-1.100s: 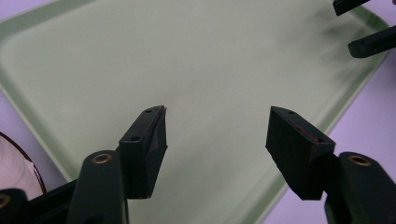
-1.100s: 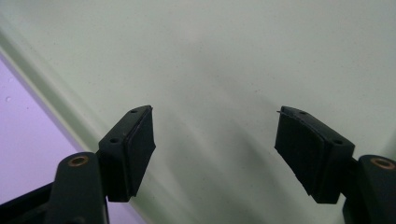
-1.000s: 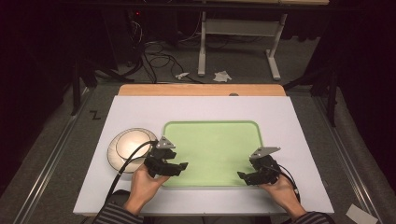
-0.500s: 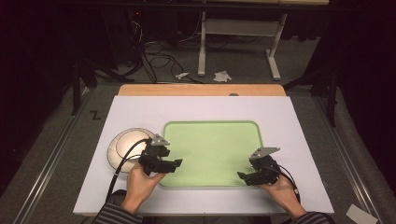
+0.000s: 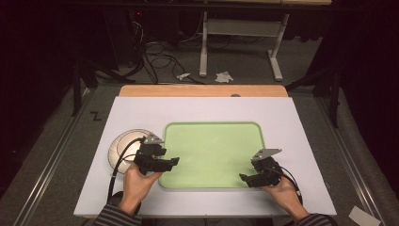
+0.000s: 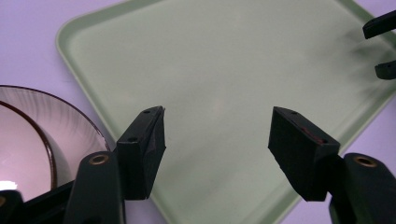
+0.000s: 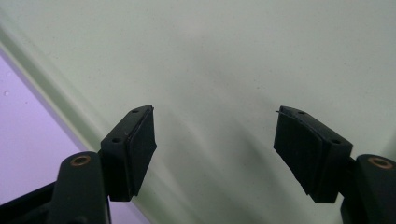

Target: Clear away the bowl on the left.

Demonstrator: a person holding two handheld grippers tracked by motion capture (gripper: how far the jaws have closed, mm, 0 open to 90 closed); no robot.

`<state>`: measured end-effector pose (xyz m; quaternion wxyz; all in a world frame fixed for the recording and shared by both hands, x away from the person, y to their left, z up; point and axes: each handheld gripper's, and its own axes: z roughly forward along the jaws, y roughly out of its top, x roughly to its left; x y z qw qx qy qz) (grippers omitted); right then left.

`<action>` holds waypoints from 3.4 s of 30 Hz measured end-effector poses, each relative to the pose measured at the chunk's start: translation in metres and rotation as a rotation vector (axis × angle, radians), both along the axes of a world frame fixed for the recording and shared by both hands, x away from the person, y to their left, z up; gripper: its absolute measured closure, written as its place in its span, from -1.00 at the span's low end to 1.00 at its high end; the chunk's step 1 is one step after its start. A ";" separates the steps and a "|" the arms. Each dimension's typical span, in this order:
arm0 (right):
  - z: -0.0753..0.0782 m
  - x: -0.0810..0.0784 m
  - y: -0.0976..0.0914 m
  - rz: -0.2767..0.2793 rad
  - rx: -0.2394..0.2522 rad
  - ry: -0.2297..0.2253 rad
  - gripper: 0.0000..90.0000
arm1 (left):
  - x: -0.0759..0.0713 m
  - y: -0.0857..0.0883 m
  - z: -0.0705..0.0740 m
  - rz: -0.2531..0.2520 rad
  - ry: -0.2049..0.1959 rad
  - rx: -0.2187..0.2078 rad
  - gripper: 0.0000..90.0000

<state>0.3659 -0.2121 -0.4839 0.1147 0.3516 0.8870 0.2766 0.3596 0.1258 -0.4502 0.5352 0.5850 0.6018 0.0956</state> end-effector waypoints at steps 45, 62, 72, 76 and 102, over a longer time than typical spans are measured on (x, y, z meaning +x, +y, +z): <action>-0.002 -0.001 0.002 0.002 -0.016 0.016 -0.32 | 0.019 0.049 0.003 0.227 -0.060 0.035 -0.18; -0.002 0.000 0.002 0.001 -0.018 0.022 -0.32 | 0.029 0.074 -0.001 0.324 -0.042 0.070 -0.19; -0.002 0.000 0.002 0.002 -0.019 0.022 -0.32 | 0.034 0.095 -0.003 0.399 -0.034 0.076 -0.19; -0.002 -0.001 0.003 0.004 -0.019 0.020 -0.32 | 0.035 0.103 -0.004 0.433 -0.034 0.094 -0.20; -0.003 -0.001 0.005 0.011 -0.028 0.021 -0.31 | 0.056 0.134 -0.032 0.507 0.156 0.074 -0.06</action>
